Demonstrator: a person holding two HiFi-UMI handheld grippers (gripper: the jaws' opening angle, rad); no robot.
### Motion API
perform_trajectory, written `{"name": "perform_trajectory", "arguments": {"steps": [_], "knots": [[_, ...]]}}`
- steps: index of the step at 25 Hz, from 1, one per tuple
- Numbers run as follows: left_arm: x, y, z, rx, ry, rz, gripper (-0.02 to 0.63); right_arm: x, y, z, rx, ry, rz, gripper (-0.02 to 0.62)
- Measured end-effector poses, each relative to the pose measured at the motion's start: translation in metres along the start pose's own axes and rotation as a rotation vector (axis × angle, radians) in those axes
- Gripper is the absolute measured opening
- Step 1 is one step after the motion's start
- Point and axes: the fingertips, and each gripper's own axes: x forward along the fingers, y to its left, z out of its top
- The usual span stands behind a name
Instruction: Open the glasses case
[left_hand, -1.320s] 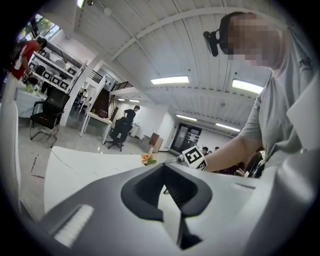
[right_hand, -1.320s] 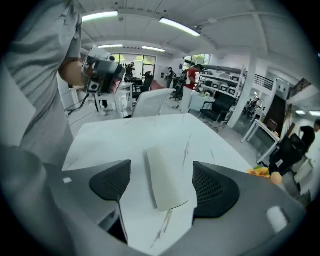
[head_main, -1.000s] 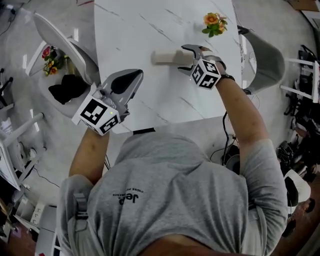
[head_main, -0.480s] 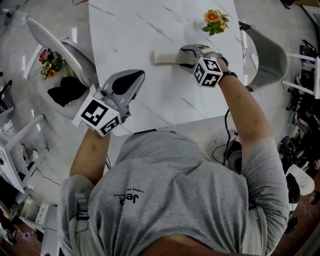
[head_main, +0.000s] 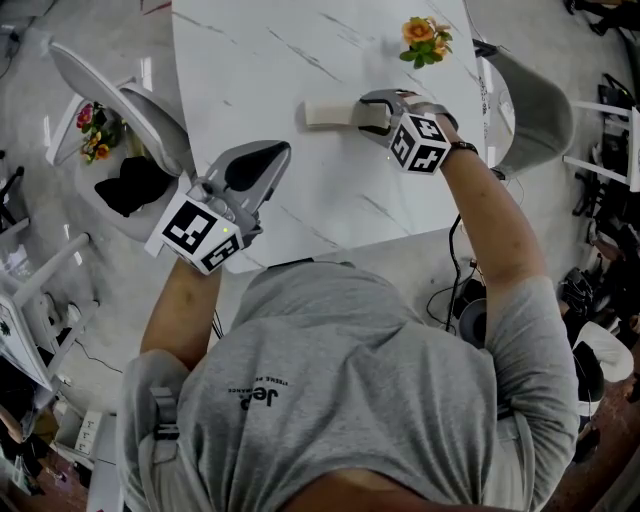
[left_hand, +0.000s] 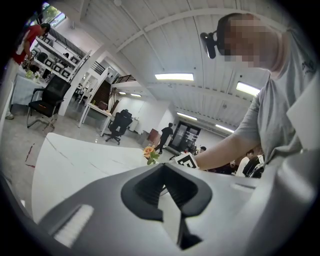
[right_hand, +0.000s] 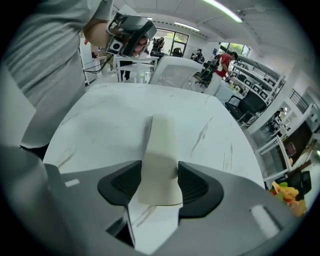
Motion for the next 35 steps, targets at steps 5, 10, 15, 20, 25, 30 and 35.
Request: {"name": "perform_trajectory", "arguments": {"steps": [5, 10, 15, 20, 25, 30, 35], "knots": [[0.003, -0.002, -0.002, -0.001, 0.001, -0.010, 0.049, -0.005, -0.001, 0.003, 0.010, -0.012, 0.010, 0.199], [0.003, -0.002, -0.003, -0.004, 0.005, -0.013, 0.049, -0.011, 0.000, 0.007, 0.018, -0.036, 0.031, 0.123], [0.005, -0.004, -0.006, -0.008, 0.008, -0.017, 0.049, -0.017, -0.001, 0.010, 0.039, -0.056, 0.036, 0.067], [0.009, -0.005, -0.006, -0.010, 0.014, -0.023, 0.049, -0.021, -0.005, 0.012, 0.101, -0.078, 0.072, 0.049], [0.014, -0.005, -0.013, -0.015, 0.025, -0.025, 0.049, -0.025, -0.016, 0.012, 0.216, -0.123, 0.086, 0.041], [0.017, -0.007, -0.016, -0.022, 0.029, -0.028, 0.049, -0.033, -0.039, 0.019, 0.229, -0.137, 0.034, 0.017], [0.017, -0.006, -0.016, -0.022, 0.032, -0.028, 0.049, -0.025, -0.052, 0.010, 0.225, -0.102, -0.014, 0.008]]}}
